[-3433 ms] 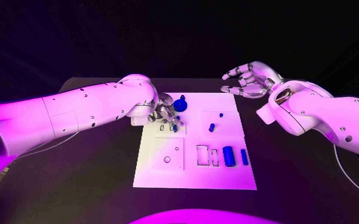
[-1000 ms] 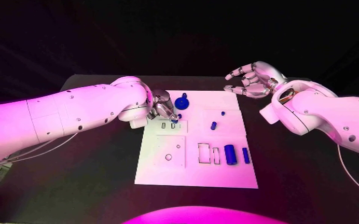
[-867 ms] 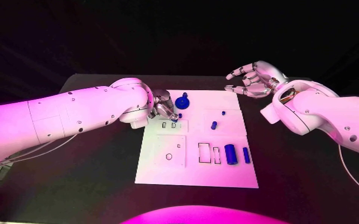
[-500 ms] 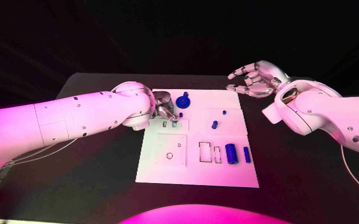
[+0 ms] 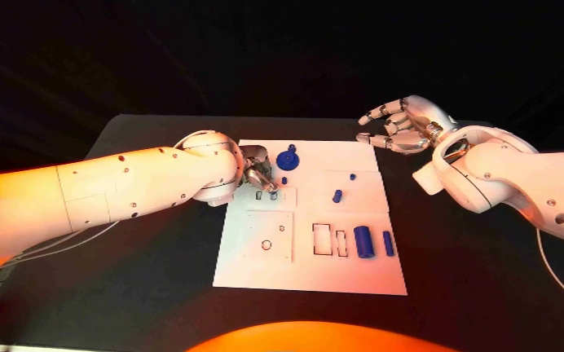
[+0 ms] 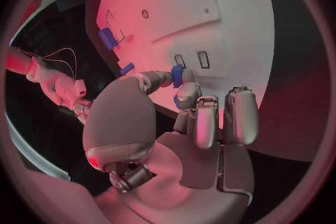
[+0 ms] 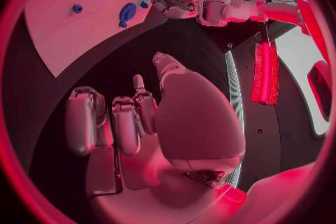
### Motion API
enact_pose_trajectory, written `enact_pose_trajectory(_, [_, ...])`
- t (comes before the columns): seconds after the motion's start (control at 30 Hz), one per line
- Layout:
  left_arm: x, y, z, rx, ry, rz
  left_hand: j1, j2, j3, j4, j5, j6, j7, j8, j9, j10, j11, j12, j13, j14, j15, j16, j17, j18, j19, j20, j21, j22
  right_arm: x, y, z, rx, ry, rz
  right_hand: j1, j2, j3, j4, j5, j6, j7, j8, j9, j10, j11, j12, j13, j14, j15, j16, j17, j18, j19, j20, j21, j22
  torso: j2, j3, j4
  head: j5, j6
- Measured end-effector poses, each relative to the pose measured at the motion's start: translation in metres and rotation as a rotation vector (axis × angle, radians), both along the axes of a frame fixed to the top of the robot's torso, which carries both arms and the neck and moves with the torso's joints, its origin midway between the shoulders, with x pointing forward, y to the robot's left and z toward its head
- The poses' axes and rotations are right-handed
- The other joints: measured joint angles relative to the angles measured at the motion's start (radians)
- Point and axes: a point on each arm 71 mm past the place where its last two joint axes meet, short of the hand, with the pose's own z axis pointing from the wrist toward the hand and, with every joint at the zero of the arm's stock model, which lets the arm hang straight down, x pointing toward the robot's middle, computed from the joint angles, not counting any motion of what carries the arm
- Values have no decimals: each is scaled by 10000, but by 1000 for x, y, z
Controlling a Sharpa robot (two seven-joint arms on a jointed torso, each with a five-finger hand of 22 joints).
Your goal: Assemble the parts on the task board
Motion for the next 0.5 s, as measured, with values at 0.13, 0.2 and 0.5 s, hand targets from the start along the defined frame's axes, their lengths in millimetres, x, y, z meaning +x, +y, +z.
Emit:
enact_pose_trajectory(0.13, [0, 0, -1, 57, 45, -59, -3, -3, 0, 0, 1, 19, -17, 0, 0, 0, 0, 0, -4, 0, 0, 0, 0, 0, -1, 0, 0, 1, 0, 0, 0, -5, -4, 5, 0, 0, 0, 0, 0, 0, 0, 0, 0, 0, 0, 0, 0, 0, 0, 0, 0, 0, 0, 0, 0, 0, -1, -8, -1, 2, -12])
enact_pose_trajectory(0.2, [-1, 0, -1, 101, 98, -110, -18, -17, 0, 0, 1, 22, -19, -1, 0, 0, 0, -1, -14, 0, 0, 0, 0, 1, -1, 0, 0, 11, 0, 0, 0, -7, -4, 6, 0, 0, 0, 0, 0, 0, 0, 0, 0, 0, 0, 0, 0, 0, 0, 0, 0, 0, 0, 0, 0, 0, -1, -8, -3, 11, -18])
enact_pose_trajectory(0.5, [-2, -3, -3, 238, 314, -322, -16, -16, 0, 0, 1, 47, -16, 28, -2, -1, 1, -6, -32, -1, 1, 0, 0, 1, 2, 2, 34, 31, 0, 1, 0, -12, 1, 18, -40, 40, 0, 0, 39, 0, 0, 0, 1, 0, 0, 0, -1, 0, 0, 0, -1, 1, 0, 0, 0, -1, -3, -12, 2, 3, -55])
